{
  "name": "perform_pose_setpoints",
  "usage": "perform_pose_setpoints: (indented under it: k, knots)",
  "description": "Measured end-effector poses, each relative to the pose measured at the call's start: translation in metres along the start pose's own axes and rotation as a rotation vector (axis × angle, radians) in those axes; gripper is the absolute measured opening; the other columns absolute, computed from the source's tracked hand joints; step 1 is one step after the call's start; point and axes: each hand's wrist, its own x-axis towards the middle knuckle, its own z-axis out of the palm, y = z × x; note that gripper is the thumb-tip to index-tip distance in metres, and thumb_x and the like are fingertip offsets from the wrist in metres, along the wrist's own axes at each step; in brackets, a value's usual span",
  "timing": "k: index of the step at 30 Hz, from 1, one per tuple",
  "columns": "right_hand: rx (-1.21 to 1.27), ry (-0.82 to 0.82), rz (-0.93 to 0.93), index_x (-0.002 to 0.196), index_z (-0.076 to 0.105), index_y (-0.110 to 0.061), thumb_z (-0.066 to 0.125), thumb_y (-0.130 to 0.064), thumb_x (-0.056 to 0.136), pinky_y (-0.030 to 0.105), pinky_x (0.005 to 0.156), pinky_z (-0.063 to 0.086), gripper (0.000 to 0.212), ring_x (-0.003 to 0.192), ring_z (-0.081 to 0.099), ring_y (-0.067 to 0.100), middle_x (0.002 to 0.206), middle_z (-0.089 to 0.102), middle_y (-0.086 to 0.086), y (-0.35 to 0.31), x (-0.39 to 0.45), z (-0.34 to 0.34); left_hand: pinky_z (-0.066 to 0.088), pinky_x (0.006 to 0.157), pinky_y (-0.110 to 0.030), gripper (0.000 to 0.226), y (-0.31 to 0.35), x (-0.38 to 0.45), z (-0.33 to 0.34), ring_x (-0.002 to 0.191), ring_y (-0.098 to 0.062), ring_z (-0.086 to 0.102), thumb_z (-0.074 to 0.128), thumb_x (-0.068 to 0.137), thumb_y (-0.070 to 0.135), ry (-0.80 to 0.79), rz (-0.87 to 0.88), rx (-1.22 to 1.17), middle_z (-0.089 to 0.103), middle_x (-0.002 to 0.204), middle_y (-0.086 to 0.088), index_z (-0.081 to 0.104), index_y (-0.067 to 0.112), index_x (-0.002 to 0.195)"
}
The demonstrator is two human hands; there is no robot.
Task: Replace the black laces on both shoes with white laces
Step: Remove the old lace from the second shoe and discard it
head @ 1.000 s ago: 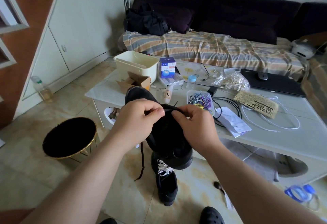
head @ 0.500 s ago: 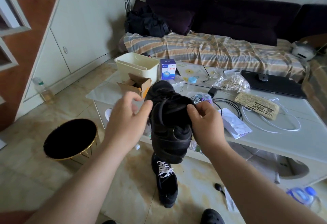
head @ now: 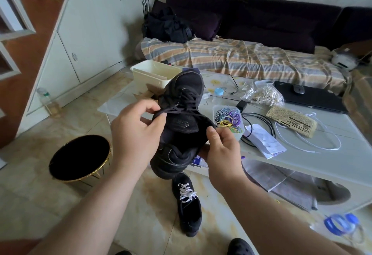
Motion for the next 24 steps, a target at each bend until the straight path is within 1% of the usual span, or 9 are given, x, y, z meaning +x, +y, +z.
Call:
perform_pose_setpoints:
  k: [2,4,7,9,12,17,19,22,24]
  knots:
    - [-0.015,-0.055,0.073,0.086,0.054,-0.014,0.06,-0.013,0.103,0.055,0.084,0.06,0.018,0.073,0.064,0.026,0.088,0.064,0.011,-0.005,0.001,0.001,0.052,0.067,-0.03,0.013,-0.001,-0.002,0.0,0.065,-0.008,0.065,0.083,0.082,0.026,-0.02,0.005,0.018,0.07,0.079,0.018,0.071,0.03,0.087]
    - [-0.093,-0.054,0.016,0.092,0.06,-0.019,0.062,-0.003,0.092,0.054,0.078,0.058,0.016,0.068,0.058,0.017,0.09,0.061,-0.002,-0.012,0.0,-0.001,0.053,0.068,-0.026,0.013,-0.004,-0.002,0.001,0.069,-0.004,0.066,0.085,0.081,0.028,-0.032,-0.022,0.025,0.069,0.074,0.019,0.072,0.031,0.085]
    - [-0.367,-0.094,-0.335,0.096,0.07,-0.034,0.06,-0.012,0.079,0.034,0.077,0.051,0.03,0.083,0.059,0.012,0.101,0.059,-0.012,-0.028,-0.009,-0.003,0.05,0.066,-0.02,0.014,-0.003,-0.004,0.003,0.069,-0.002,0.065,0.086,0.078,0.029,-0.059,-0.076,0.017,0.069,0.074,0.022,0.073,0.029,0.08]
    - [-0.612,-0.158,-0.667,0.101,0.075,-0.029,0.066,-0.017,0.085,0.03,0.091,0.047,0.021,0.104,0.061,0.012,0.107,0.064,-0.014,-0.033,-0.013,0.001,0.051,0.065,-0.023,0.015,0.003,-0.007,0.005,0.067,-0.003,0.065,0.087,0.078,0.029,-0.096,-0.076,0.013,0.068,0.076,0.026,0.072,0.028,0.078]
    - [-0.876,-0.087,-0.876,0.106,0.077,-0.021,0.068,-0.023,0.089,0.027,0.097,0.041,0.02,0.104,0.055,0.014,0.109,0.067,-0.008,-0.031,-0.01,0.007,0.051,0.064,-0.023,0.017,0.009,-0.011,0.008,0.066,-0.005,0.065,0.087,0.078,0.031,-0.132,-0.082,-0.009,0.068,0.073,0.025,0.071,0.027,0.077]
    - [-0.992,-0.108,-0.68,0.105,0.078,-0.025,0.061,-0.031,0.083,0.035,0.095,0.047,0.028,0.098,0.06,0.024,0.105,0.064,-0.008,-0.029,-0.002,0.007,0.046,0.061,-0.017,0.017,0.016,-0.019,0.012,0.065,-0.004,0.063,0.087,0.079,0.032,-0.223,-0.103,-0.011,0.067,0.073,0.023,0.071,0.031,0.077]
    - [-0.974,-0.102,-0.72,0.1,0.079,-0.024,0.066,-0.025,0.082,0.038,0.087,0.052,0.022,0.093,0.062,0.025,0.099,0.062,-0.006,-0.031,0.002,0.003,0.046,0.059,-0.02,0.017,0.018,-0.021,0.013,0.064,-0.006,0.064,0.087,0.08,0.033,-0.261,-0.13,-0.034,0.068,0.069,0.018,0.07,0.03,0.077]
    - [-0.936,-0.141,-0.785,0.092,0.079,-0.021,0.073,-0.013,0.083,0.02,0.082,0.048,0.014,0.088,0.061,0.011,0.096,0.062,-0.005,-0.036,0.004,0.0,0.05,0.058,-0.023,0.019,0.016,-0.017,0.013,0.062,-0.005,0.065,0.089,0.077,0.04,-0.296,-0.171,-0.059,0.07,0.068,0.014,0.072,0.031,0.079]
    - [-0.692,-0.246,-0.493,0.079,0.074,-0.027,0.071,-0.015,0.08,0.017,0.075,0.043,0.012,0.081,0.058,0.004,0.092,0.062,-0.007,-0.043,0.004,0.0,0.057,0.065,-0.032,0.02,0.01,-0.011,0.01,0.065,-0.008,0.069,0.09,0.075,0.043,-0.309,-0.203,-0.089,0.073,0.07,0.013,0.074,0.033,0.082]
